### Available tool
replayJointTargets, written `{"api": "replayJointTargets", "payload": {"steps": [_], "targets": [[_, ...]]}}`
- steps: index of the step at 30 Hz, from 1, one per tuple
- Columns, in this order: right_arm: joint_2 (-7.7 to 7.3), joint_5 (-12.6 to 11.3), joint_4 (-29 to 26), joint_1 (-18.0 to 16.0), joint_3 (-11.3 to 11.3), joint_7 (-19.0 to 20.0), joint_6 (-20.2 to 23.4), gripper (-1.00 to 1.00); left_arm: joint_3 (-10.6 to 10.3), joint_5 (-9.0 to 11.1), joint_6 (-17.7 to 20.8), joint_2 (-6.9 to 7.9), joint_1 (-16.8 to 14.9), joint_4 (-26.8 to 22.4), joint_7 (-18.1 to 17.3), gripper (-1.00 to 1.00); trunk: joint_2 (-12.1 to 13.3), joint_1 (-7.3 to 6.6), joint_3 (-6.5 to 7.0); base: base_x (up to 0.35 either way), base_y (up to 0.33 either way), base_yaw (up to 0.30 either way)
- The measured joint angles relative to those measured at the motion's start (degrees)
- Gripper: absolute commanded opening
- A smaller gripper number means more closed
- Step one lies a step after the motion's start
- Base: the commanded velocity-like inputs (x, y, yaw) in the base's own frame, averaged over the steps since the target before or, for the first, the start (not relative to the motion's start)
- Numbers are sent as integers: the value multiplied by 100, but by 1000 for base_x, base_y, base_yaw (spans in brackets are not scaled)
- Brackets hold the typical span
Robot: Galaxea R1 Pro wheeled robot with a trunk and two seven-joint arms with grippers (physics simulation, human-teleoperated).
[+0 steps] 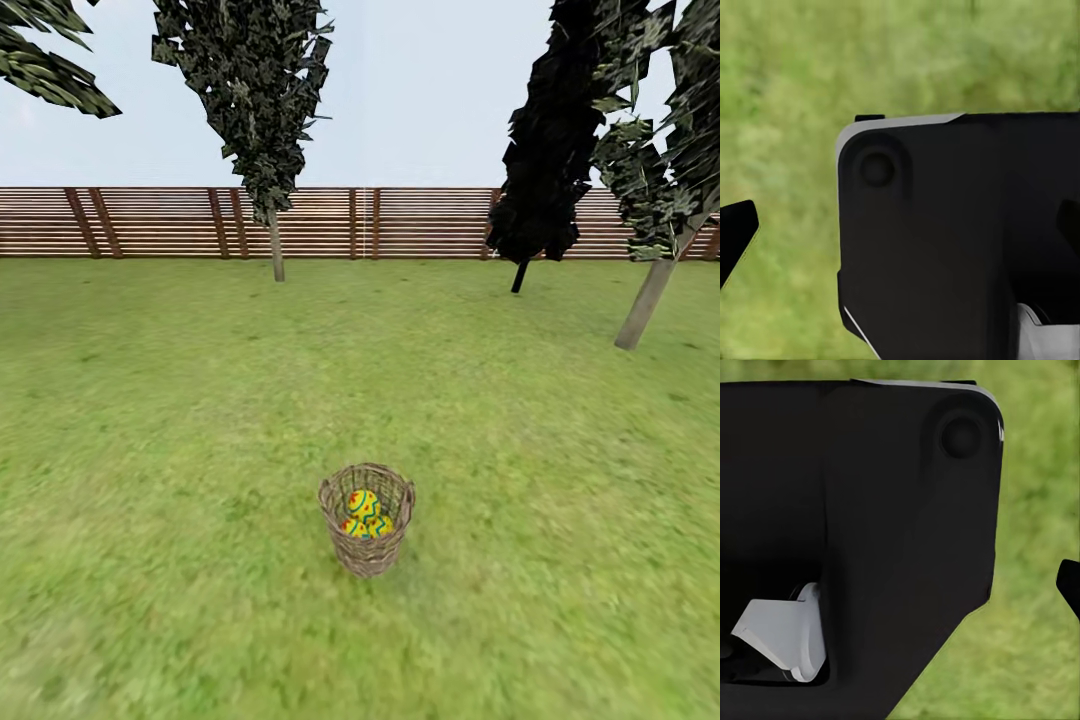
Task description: Take the three Easter eggs out of the wicker basket on the lawn in the garden, then place them on the lawn next to a single tree (choose any tree) so that all three eggs are next to the same tree and none are left in the basket.
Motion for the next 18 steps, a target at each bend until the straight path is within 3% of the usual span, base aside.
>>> {"api": "replayJointTargets", "payload": {"steps": [10,18], "targets": [[3,-2,6,-2,-1,0,0,100,0,2,0,1,-3,-2,0,100,0,0,0,306,100,-17],[0,-2,3,0,-6,0,0,100,0,1,0,1,-1,-4,0,100,0,0,0,307,104,-217]]}}
